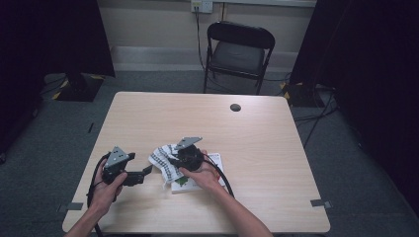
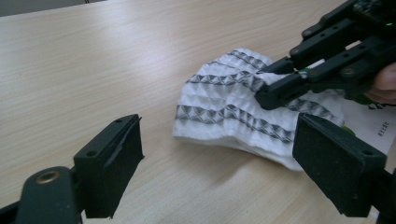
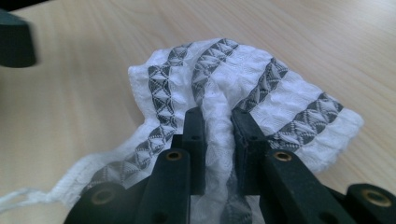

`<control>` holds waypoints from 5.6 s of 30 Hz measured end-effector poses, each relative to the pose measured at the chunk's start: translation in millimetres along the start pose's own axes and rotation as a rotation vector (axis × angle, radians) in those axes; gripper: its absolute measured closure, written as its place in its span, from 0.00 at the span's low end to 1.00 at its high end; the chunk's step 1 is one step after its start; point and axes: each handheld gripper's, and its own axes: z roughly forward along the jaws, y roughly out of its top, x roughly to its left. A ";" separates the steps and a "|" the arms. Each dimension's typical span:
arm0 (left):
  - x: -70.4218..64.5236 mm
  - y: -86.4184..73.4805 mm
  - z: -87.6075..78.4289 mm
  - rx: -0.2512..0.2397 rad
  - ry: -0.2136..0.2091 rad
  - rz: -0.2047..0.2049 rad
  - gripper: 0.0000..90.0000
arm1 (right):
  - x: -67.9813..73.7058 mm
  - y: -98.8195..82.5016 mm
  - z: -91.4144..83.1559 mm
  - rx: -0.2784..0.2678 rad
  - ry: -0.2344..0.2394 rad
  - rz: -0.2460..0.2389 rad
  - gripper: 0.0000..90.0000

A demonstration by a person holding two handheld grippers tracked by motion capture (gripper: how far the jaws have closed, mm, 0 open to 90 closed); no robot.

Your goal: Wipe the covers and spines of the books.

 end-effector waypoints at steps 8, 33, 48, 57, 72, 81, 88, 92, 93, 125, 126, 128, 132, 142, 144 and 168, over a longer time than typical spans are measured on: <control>0.0 0.0 -0.7 0.000 0.006 -0.001 0.17 | 21.7 -18.5 -18.5 0.029 0.066 -0.079 0.87; -1.2 -0.4 0.9 0.012 0.012 0.007 0.17 | 26.9 -28.6 -26.3 -0.002 0.108 0.008 0.87; -2.4 -1.0 1.5 0.020 0.013 0.008 0.17 | -8.7 -35.6 -43.1 0.026 -0.054 0.049 0.87; -2.6 -1.5 3.8 0.033 0.015 0.015 0.17 | -35.6 -61.0 -78.8 0.037 -0.133 0.096 0.87; -5.6 -2.3 8.8 0.072 -0.011 0.028 0.18 | -55.6 -88.3 -136.7 0.004 -0.249 0.172 0.87; -6.8 -2.6 10.3 0.086 -0.019 0.034 0.20 | -66.6 -108.3 -179.8 -0.037 -0.338 0.233 0.87; -6.9 -2.7 11.8 0.092 0.001 0.047 0.20 | -79.5 -127.9 -204.6 -0.034 -0.410 0.277 0.87; -5.9 -3.1 12.2 0.097 0.008 0.044 0.21 | -82.5 -140.7 -215.3 -0.025 -0.436 0.300 0.87; -5.6 -3.1 12.3 0.097 0.008 0.042 0.21 | -82.9 -142.8 -217.0 -0.022 -0.441 0.304 0.87; -14.8 -0.6 17.3 0.055 -0.036 0.054 0.23 | -84.6 -157.7 -229.6 -0.021 -0.483 0.307 0.45; -15.4 -0.2 17.3 0.056 -0.042 0.061 0.23 | -80.1 -153.5 -228.2 -0.030 -0.472 0.295 0.44; -17.0 0.6 18.1 0.065 -0.056 0.055 0.23 | -73.5 -147.2 -225.0 -0.038 -0.453 0.273 0.44; -25.4 2.6 19.2 0.074 -0.092 0.072 0.26 | -61.3 -133.6 -209.9 -0.042 -0.399 0.239 0.42; -37.5 13.4 21.8 0.069 -0.129 0.089 0.25 | -41.8 -100.7 -171.2 -0.040 -0.272 0.172 0.43; -39.2 17.3 27.4 0.093 -0.130 0.097 0.25 | -41.9 -93.3 -166.0 -0.047 -0.264 0.164 0.42; -42.0 9.1 72.9 0.203 -0.166 0.070 0.40 | -41.1 -90.0 -99.6 0.041 -0.143 0.207 0.40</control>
